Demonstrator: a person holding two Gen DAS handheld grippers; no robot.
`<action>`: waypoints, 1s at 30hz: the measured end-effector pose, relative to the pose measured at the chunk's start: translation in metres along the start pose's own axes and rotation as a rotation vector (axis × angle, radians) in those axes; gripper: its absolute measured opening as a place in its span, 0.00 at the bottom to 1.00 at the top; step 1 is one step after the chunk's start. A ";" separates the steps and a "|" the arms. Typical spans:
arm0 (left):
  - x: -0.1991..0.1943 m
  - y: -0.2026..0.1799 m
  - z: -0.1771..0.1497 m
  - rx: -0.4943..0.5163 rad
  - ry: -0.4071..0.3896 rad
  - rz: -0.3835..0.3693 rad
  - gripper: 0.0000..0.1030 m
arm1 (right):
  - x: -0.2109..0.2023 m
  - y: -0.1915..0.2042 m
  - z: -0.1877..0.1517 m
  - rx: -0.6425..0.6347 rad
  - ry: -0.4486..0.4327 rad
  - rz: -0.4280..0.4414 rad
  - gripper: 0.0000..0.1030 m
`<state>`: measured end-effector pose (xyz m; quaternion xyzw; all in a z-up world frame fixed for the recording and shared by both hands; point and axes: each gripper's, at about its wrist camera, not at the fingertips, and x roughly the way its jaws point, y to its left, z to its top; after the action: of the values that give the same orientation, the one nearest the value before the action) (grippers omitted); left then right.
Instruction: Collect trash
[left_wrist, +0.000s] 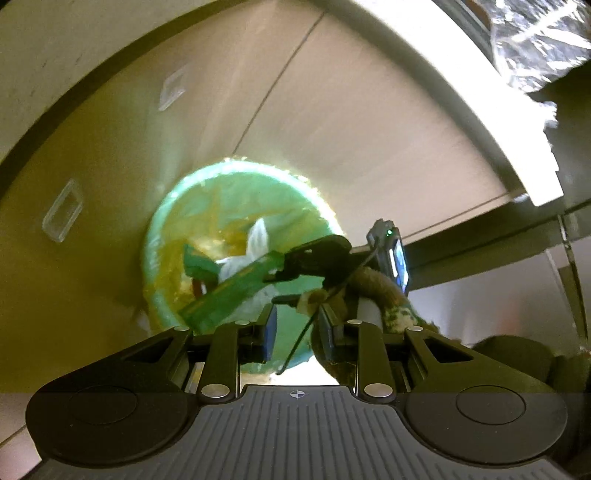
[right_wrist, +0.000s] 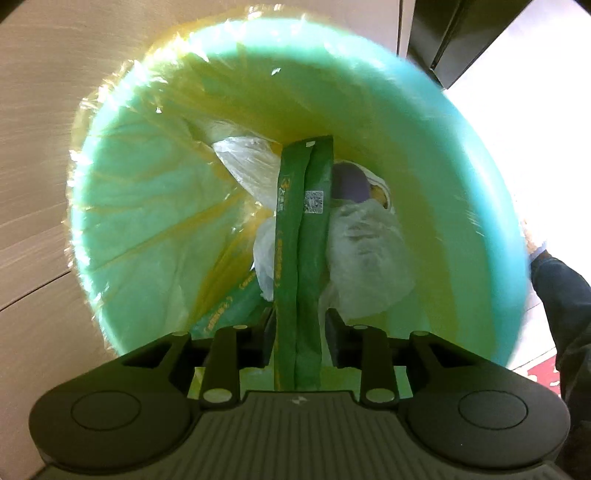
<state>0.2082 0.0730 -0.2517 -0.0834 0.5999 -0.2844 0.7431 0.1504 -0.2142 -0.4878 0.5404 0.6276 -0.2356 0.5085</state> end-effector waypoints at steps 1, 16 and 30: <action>-0.003 -0.003 0.000 0.011 -0.012 -0.006 0.27 | -0.008 -0.001 -0.004 -0.008 -0.006 0.004 0.27; -0.091 -0.136 -0.085 -0.037 -0.566 0.290 0.28 | -0.283 0.023 -0.143 -1.153 -0.589 0.168 0.45; -0.163 -0.316 -0.167 -0.007 -0.951 0.603 0.18 | -0.464 -0.091 -0.214 -1.603 -0.842 0.471 0.89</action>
<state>-0.0701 -0.0660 -0.0114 -0.0296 0.1972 0.0117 0.9798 -0.0624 -0.2649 -0.0175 0.0120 0.2410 0.2002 0.9496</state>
